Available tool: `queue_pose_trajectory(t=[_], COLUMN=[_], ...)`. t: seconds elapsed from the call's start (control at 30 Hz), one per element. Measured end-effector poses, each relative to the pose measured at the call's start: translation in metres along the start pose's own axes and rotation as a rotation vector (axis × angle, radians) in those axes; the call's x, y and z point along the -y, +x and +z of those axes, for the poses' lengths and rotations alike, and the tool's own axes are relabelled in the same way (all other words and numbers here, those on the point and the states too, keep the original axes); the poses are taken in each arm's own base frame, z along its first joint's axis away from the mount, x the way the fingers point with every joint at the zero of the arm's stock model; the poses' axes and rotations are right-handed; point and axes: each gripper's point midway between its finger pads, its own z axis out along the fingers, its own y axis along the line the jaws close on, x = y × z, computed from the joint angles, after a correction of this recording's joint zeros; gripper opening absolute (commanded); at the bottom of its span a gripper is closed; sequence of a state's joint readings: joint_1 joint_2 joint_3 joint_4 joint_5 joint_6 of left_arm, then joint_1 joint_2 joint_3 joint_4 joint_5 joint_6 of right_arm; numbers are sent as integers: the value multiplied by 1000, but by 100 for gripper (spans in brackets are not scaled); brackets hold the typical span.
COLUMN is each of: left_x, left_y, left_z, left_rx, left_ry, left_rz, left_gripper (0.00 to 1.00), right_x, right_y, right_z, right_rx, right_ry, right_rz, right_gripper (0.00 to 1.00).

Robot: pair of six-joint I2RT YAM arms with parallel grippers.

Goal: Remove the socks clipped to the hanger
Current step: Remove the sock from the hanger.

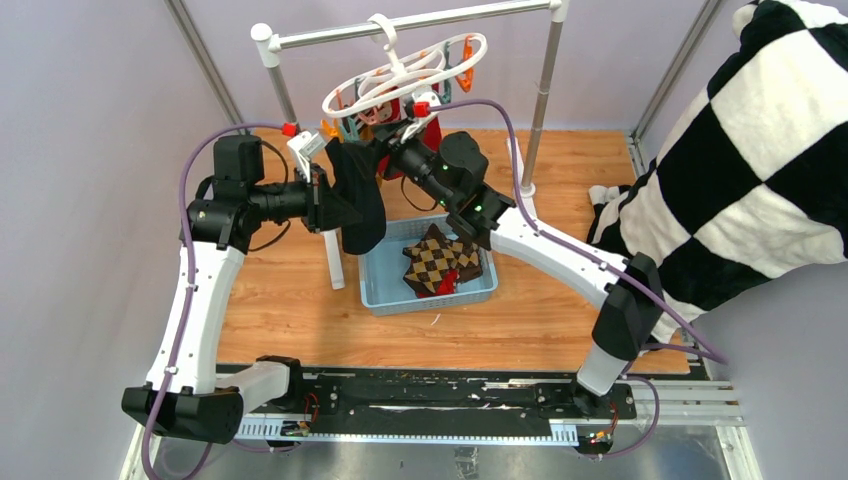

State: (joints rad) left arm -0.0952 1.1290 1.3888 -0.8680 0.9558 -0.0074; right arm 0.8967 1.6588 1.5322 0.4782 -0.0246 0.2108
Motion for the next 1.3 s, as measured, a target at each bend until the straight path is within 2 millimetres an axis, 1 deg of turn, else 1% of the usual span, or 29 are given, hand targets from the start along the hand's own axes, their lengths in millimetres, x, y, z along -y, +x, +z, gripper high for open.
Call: queue_pose_trajectory(t=[0.2,0.33,0.37,0.43,0.53,0.57,0.6,0.63,0.7,0.73,0.8,0.83,0.9,0.93,0.97,1.07,1.1,1.17,1.3], left_x=[0,0,0,0,-1,-1,-1,-1,-1,-1,-1,-2,-1,-1,-1,0,0,2,7], left_y=[-3,-4,-4,-4,-4,-4,-4,-4,-4,-4,-4,-4,-4,-4,-3,2,3,4,2], left_z=[-1,-1,-1,-2,-2,-2,-2,-2,-2,-2,-3,-3,-3,-4,-4,-6,-6,-8,-13], left_rx=[8,10,10,11,13,13,13,13,14,14,14,15,17,17,17,17,18,22,36], left_ry=[-9,-15,-17,-18,-22,-23,-24,-25,-26,-28,-32,-35,-37,-38,-40,-46,-48,-52,-54], left_rz=[4,7,6,6,8,9,9,9,9,10,10,11,14,16,18,26,33,52,98], left_gripper=[0,0,0,0,0,0,0,0,0,0,0,0,0,0,0,0,0,0,0], right_x=[1,2,2,2,1,1,2,2,1,1,1,0,-2,-3,-3,-7,-9,-10,-21], right_y=[0,-5,-6,-9,-12,-13,-12,-12,-13,-13,-13,-13,-12,-12,-13,-7,-4,4,19], right_z=[26,36,38,41,44,45,45,45,46,46,46,46,46,46,45,38,33,20,-19], right_rx=[1,12,13,20,23,23,23,21,21,21,20,20,18,17,15,-10,-23,-55,-123], right_ry=[-1,-2,-2,-3,-4,-4,-4,-4,-4,-5,-9,-12,-22,-31,-41,-88,-113,-162,-304], right_rz=[-40,-64,-72,-83,-97,-98,-104,-105,-103,-105,-104,-103,-96,-90,-80,-45,-33,-11,23], right_gripper=[61,53,49,39,20,11,5,1,0,1,7,17,41,52,59,73,77,82,84])
